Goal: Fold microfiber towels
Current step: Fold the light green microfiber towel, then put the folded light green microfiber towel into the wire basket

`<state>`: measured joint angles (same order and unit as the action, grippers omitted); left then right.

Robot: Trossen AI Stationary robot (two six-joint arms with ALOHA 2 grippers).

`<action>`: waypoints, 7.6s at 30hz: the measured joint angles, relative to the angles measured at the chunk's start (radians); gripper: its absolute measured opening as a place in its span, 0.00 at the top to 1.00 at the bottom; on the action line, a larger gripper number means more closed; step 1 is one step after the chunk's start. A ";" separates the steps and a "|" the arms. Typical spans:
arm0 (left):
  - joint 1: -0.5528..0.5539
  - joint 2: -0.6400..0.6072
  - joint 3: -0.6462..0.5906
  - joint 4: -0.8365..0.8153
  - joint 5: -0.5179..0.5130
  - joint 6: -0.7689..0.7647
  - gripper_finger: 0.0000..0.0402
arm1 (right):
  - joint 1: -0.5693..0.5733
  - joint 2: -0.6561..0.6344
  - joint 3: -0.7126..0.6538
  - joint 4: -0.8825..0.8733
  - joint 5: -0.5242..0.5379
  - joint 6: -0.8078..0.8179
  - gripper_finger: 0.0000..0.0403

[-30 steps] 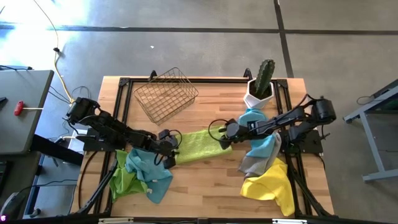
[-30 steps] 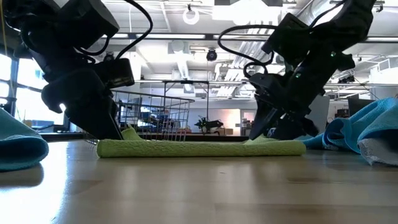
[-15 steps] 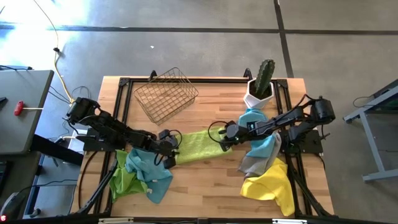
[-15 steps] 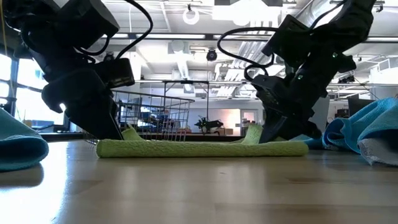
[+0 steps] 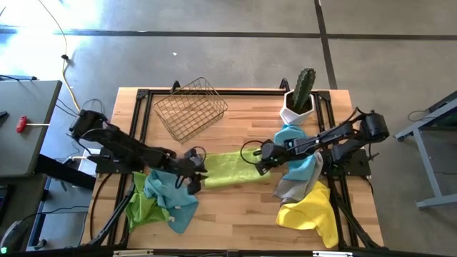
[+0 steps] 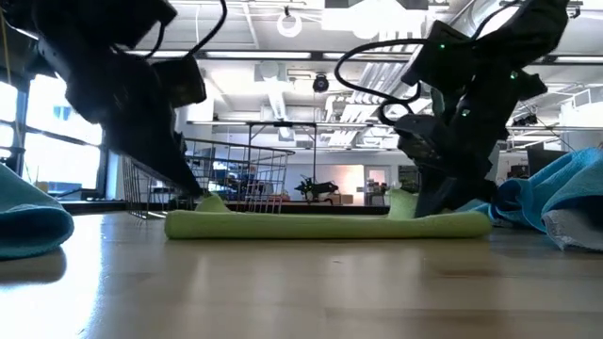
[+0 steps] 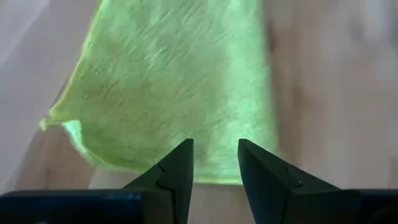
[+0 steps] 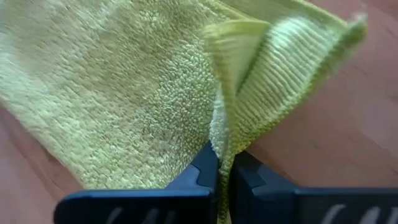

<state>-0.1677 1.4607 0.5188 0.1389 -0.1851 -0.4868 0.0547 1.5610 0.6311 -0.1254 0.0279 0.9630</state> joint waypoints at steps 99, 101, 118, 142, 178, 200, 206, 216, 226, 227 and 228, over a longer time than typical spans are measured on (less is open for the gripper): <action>-0.077 -0.101 0.001 -0.118 -0.298 0.255 0.71 | 0.079 0.457 0.845 -0.368 0.073 -0.027 0.79; -0.077 -0.101 0.001 -0.120 -0.298 0.255 0.71 | 0.079 0.457 0.845 -0.366 0.047 -0.029 0.75; -0.077 -0.101 0.001 -0.068 -0.298 0.343 0.71 | 0.089 0.457 0.845 -0.542 -0.004 -0.417 0.70; -0.077 -0.101 0.001 -0.004 -0.139 0.216 0.52 | 0.240 0.455 0.760 -0.543 0.200 -0.912 0.71; -0.077 -0.101 0.001 -0.007 -0.147 0.122 0.50 | 0.257 0.532 0.730 -0.281 0.220 -1.014 0.46; -0.133 -0.101 0.001 0.055 0.033 0.080 0.50 | 0.204 0.541 0.751 -0.300 0.202 -0.894 0.97; -0.173 -0.101 0.001 0.055 -0.066 0.314 0.50 | 0.195 0.545 0.835 -0.422 0.170 -0.924 0.99; -0.184 -0.101 0.001 0.104 -0.141 0.594 0.50 | 0.173 0.543 0.985 -0.578 0.173 -0.873 1.00; -0.179 -0.101 0.001 0.137 -0.366 0.703 0.50 | 0.141 0.540 1.129 -0.651 0.173 -0.839 1.00; -0.176 -0.101 0.001 0.145 -0.366 0.704 0.50 | 0.140 0.540 1.140 -0.651 0.173 -0.839 1.00; -0.171 -0.101 0.001 0.156 -0.366 0.704 0.50 | 0.138 0.539 1.147 -0.649 0.173 -0.839 1.00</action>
<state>-0.3386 1.3594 0.5194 0.2949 -0.5510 0.2177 0.1927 2.1002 1.7784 -0.7743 0.2012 0.1237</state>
